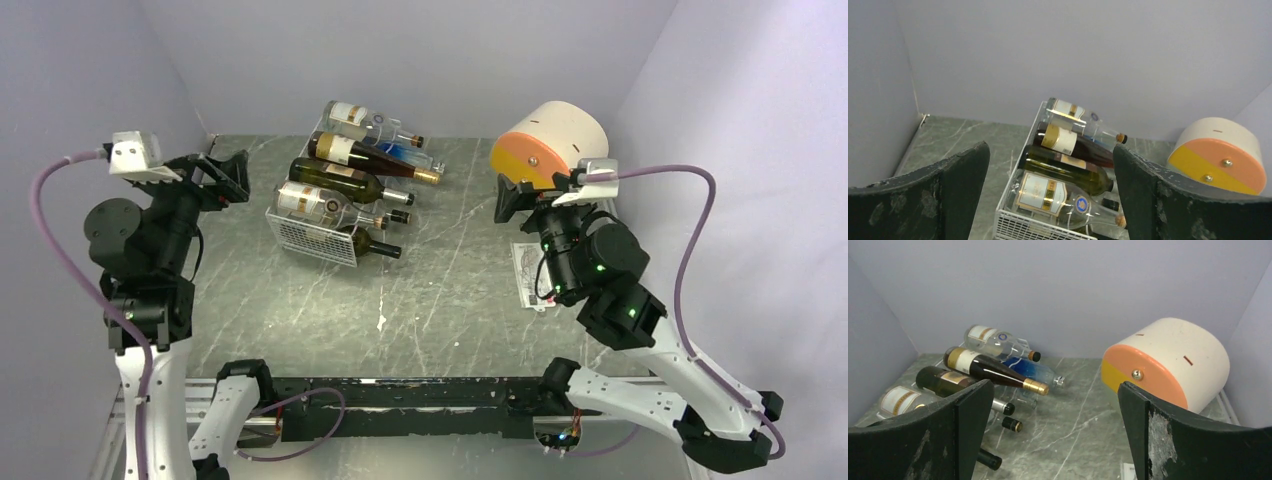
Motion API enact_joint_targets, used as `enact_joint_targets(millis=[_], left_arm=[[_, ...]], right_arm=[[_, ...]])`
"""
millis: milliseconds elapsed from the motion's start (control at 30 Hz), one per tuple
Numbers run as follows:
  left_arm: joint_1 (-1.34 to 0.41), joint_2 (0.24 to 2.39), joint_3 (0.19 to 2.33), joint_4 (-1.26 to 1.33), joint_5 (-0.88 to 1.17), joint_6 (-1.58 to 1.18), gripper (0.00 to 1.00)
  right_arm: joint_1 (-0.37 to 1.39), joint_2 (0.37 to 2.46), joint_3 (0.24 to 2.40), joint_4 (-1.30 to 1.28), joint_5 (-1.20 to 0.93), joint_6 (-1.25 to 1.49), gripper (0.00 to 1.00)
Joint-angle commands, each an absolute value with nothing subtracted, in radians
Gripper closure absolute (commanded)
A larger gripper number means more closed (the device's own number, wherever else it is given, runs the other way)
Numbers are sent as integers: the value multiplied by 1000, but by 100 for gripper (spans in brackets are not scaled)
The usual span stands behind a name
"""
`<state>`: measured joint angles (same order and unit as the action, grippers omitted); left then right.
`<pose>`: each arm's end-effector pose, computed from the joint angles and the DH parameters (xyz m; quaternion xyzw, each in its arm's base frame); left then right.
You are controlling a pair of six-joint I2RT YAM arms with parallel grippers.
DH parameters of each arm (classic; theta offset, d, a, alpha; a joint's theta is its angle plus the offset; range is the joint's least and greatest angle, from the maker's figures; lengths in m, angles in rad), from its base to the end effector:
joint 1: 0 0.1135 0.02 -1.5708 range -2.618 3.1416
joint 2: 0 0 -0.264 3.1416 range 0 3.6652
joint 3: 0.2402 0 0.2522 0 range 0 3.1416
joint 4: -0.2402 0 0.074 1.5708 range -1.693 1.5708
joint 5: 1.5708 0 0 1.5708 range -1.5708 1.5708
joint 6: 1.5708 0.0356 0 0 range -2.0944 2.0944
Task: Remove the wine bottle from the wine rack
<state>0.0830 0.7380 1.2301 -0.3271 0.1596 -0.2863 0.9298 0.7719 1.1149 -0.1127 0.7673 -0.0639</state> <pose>0.1200 0.0043 0.4777 -0.0585 0.6446 -0.1284 0.7514 0.1025 0.0961 0.4593 -0.0167 0.6462 0.0938 0.7572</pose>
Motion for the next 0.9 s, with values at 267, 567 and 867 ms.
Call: enact_joint_targets(millis=[267, 567, 867], left_arm=[[57, 729, 963, -54, 70, -255, 5], [11, 731, 866, 66, 15, -229, 6], [-53, 727, 823, 175, 22, -202, 6]], right_arm=[[893, 893, 1103, -269, 775, 315, 0], [878, 965, 1069, -275, 532, 490, 0], [871, 1048, 939, -75, 204, 621, 0]])
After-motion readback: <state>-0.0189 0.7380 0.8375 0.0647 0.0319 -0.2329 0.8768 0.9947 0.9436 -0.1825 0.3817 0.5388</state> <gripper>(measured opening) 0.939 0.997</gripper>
